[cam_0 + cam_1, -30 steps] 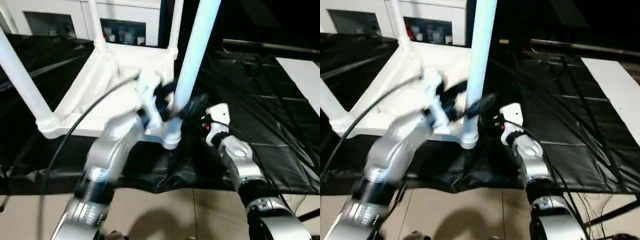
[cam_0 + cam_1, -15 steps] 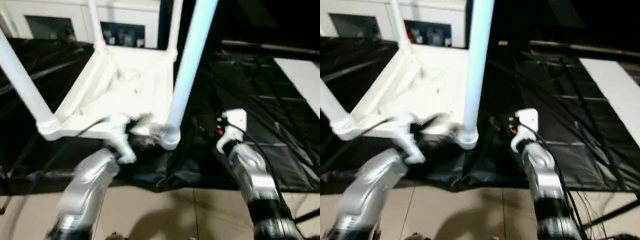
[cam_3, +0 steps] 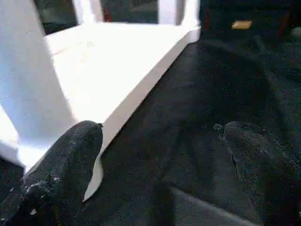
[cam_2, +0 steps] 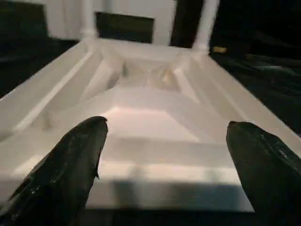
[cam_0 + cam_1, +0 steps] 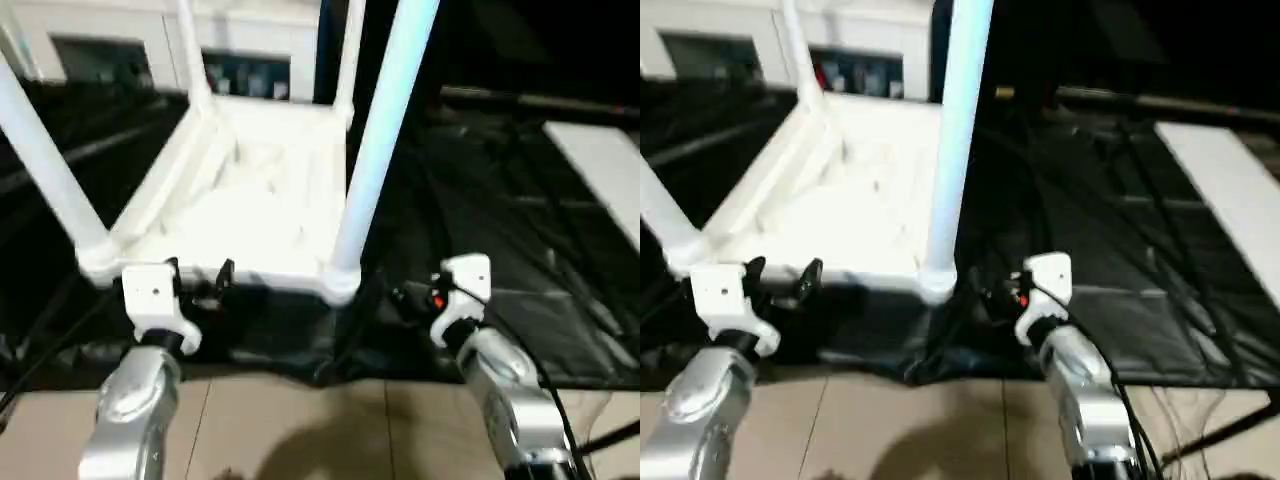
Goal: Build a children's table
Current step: Rotate table base
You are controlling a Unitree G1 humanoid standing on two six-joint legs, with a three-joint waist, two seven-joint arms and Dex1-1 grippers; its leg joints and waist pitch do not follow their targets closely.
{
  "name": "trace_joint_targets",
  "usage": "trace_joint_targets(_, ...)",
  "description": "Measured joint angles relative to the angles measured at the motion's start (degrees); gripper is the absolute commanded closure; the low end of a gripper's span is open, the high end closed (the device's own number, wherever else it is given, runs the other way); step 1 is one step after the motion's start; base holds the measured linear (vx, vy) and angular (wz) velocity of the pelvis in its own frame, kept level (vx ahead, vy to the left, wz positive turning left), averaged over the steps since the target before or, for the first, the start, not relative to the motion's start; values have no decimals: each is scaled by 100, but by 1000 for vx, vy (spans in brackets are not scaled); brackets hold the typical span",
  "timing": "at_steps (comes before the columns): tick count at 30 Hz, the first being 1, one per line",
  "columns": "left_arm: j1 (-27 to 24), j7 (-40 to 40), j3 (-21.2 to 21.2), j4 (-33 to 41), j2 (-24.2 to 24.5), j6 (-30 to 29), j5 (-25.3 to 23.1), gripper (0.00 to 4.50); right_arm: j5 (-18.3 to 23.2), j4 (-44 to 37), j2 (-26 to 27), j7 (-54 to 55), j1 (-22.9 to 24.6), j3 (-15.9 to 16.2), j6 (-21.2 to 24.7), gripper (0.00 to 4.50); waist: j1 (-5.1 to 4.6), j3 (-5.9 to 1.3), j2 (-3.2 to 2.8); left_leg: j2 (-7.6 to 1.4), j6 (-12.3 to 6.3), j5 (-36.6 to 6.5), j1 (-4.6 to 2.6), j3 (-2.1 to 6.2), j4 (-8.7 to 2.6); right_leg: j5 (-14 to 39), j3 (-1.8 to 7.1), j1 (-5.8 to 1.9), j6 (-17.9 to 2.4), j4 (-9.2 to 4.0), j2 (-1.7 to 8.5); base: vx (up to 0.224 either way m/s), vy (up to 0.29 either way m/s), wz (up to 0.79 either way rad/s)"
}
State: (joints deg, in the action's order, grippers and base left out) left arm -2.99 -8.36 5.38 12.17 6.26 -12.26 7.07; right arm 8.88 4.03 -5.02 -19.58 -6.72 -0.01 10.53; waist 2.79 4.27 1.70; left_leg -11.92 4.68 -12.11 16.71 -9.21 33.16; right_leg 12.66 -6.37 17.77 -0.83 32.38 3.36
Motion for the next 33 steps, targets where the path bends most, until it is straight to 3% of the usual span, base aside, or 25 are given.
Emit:
trace_joint_targets(2, 0, 4, -29, -2, 4, 8, -28, 0, -4, -61, -1, 28, 33, -1, 29, 2, -84, -13, 16, 8, 2, -50, -20, 15, 1, 1, -9, -58, 1, -45, 4, 69, 50, -18)
trace_joint_targets(4, 9, 13, -83, -4, -1, 9, -101, 0, -4, -160, -19, 43, 102, -5, 96, 2, -108, -30, 23, 18, -6, -67, -9, 14, -1, 0, 11, -75, 0, -60, 4, 79, 31, -13)
trace_joint_targets(6, 18, 18, -127, -4, -26, 14, -135, 0, -4, -173, -25, 52, 166, 0, 161, 2, -108, -58, 28, 20, -11, -118, -18, -4, -3, 1, 36, -76, 1, -59, 0, 95, 9, -4)
trace_joint_targets(13, 10, 59, -129, -2, 5, 15, -195, 0, -50, -176, -88, 17, 221, 127, 191, 2, -45, -193, -50, 65, -93, -308, -38, -37, -20, 238, 79, -80, -22, 34, -12, 135, -1, 3)
trace_joint_targets(17, 12, 43, -130, -3, 28, 19, -224, 0, -51, -184, -94, 14, 222, 167, 191, 2, -33, -226, -33, 110, -236, -479, -9, 47, 90, 444, 130, -89, 2, 172, -11, 139, 5, 12)
trace_joint_targets(19, 12, 41, -126, -8, 43, 23, -225, 0, -54, -184, -89, 16, 221, 177, 191, 2, -65, -236, -14, 120, -329, -553, -48, 138, 140, 541, 176, -75, 4, 291, -14, 128, -11, 15)
trace_joint_targets(20, 10, 41, -119, -13, 55, 23, -225, 0, -55, -184, -83, 16, 213, 207, 189, 2, -85, -244, 3, 156, -359, -574, -71, 195, 140, 609, 229, -59, -1, 365, -7, 114, -33, 13)
trace_joint_targets(21, 11, 41, -100, -14, 71, 26, -225, 0, -57, -183, -76, 15, 203, 251, 185, 2, -112, -259, 31, 204, -417, -609, -103, 247, 142, 682, 275, 27, -36, 497, 14, 70, -53, 5)
trace_joint_targets(22, 12, 41, -70, -16, 94, 44, -225, 0, -59, -183, -72, 11, 209, 288, 181, 2, -111, -276, 79, 267, -492, -662, -118, 259, 188, 807, 368, -51, 7, 561, 22, 70, -53, 5)
trace_joint_targets(23, 29, 41, -73, -18, 77, 73, -224, 0, -69, -180, -111, 16, 227, 271, 174, 2, -73, -269, 69, 288, -741, -724, -34, 284, 345, 827, 429, -111, 72, 563, -42, 58, -39, 7)
trace_joint_targets(24, 49, 24, -179, -26, 16, 90, -223, 0, -90, -160, -168, 25, 303, 242, 175, 2, -22, -262, 60, 296, -1098, -683, 121, 323, 682, 841, 569, -252, 61, 483, -134, 76, 17, 26)
trace_joint_targets(25, 48, 4, -261, -23, -24, 101, -221, 0, -128, -153, -236, 33, 337, 190, 175, 2, 72, -261, 22, 314, -1052, -646, 279, 345, 828, 833, 622, -350, 71, 400, -196, 76, 17, 26)
trace_joint_targets(26, 34, -3, -269, -20, -9, 114, -222, 0, -150, -159, -256, 39, 311, 145, 171, 2, 165, -259, -48, 317, -893, -569, 393, 349, 703, 830, 596, -431, 72, 351, -274, 56, 36, 23)
trace_joint_targets(27, 15, -6, -211, -31, 60, 124, -223, 0, -173, -170, -222, 44, 235, 158, 152, 2, 207, -262, -183, 267, -266, -366, 427, 416, 502, 875, 500, -480, 46, 382, -395, 0, 0, 0)
trace_joint_targets(28, -43, -4, -131, -46, 115, 124, -224, 0, -175, -167, -116, 47, 213, 217, 150, 2, 200, -261, -202, 238, -230, -399, 399, 468, 523, 920, 390, -444, 44, 488, -371, 0, 0, 0)
trace_joint_targets(29, -75, 2, -17, -96, 188, 122, -226, 0, -174, -178, -8, 31, 194, 370, 140, 2, 150, -287, -150, 288, -242, -399, 378, 479, 493, 913, 310, -269, 34, 759, -278, 0, 0, 0)
trace_joint_targets(30, -79, 5, 57, -157, 207, 117, -227, 0, -174, -189, 17, 29, 170, 479, 130, 2, 100, -305, -123, 317, -263, -410, 343, 519, 508, 869, 289, 27, 98, 1117, -175, 68, -80, -13)
trace_joint_targets(31, -72, 4, 48, -160, 197, 118, -226, 0, -175, -194, 5, 35, 173, 485, 128, 2, 67, -321, -97, 360, -272, -415, 327, 532, 511, 756, 354, 235, 206, 1103, -64, 68, -80, -13)
trace_joint_targets(32, -40, 2, 35, -160, 178, 119, -224, 0, -175, -200, -41, 41, 175, 471, 125, 2, 27, -344, -36, 426, -265, -414, 336, 520, 527, 561, 473, 424, 252, 914, 94, -23, -50, -22)
trace_joint_targets(33, 43, -2, -5, -180, 123, 117, -221, 0, -176, -211, -132, 56, 253, 392, 116, 2, 0, -344, 22, 467, -269, -417, 375, 477, 605, 296, 593, 503, 376, 781, 202, -105, -15, -3)
